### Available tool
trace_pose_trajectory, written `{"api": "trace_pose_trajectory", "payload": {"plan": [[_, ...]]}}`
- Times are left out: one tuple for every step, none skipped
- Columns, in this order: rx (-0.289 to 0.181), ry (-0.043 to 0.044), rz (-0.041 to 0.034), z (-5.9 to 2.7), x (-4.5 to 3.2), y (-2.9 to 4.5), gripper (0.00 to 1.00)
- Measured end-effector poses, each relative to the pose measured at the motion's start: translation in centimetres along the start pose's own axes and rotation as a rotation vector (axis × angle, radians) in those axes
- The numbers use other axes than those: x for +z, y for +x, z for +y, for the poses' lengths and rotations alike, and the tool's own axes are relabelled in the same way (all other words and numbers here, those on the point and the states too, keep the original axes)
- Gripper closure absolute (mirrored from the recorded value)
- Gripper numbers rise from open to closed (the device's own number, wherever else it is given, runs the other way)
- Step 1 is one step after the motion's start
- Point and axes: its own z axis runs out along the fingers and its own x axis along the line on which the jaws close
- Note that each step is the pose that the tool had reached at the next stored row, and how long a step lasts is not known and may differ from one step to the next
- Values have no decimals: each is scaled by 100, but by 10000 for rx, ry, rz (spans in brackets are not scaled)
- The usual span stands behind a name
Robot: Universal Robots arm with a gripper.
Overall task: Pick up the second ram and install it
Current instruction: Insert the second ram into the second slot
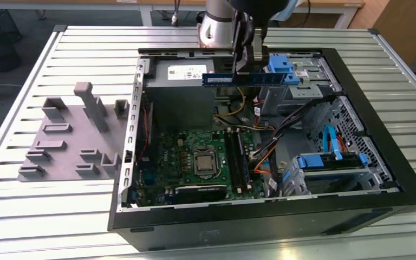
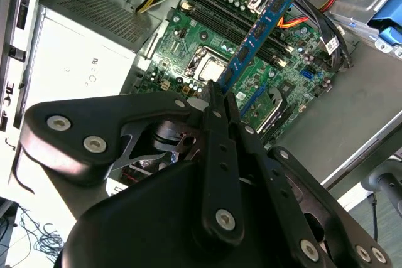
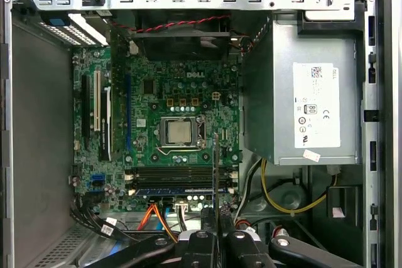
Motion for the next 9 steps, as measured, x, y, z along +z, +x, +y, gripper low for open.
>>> {"api": "trace_pose_trajectory", "payload": {"plan": [[0, 0, 0, 0, 0, 0, 86], [0, 0, 0, 0, 0, 0, 86], [0, 0, 0, 0, 0, 0, 86], [-1, 0, 0, 0, 0, 0, 86], [3, 0, 0, 0, 0, 0, 86], [7, 0, 0, 0, 0, 0, 86], [14, 0, 0, 0, 0, 0, 86], [24, 0, 0, 0, 0, 0, 86], [38, 1, -1, -1, 0, 0, 86]]}}
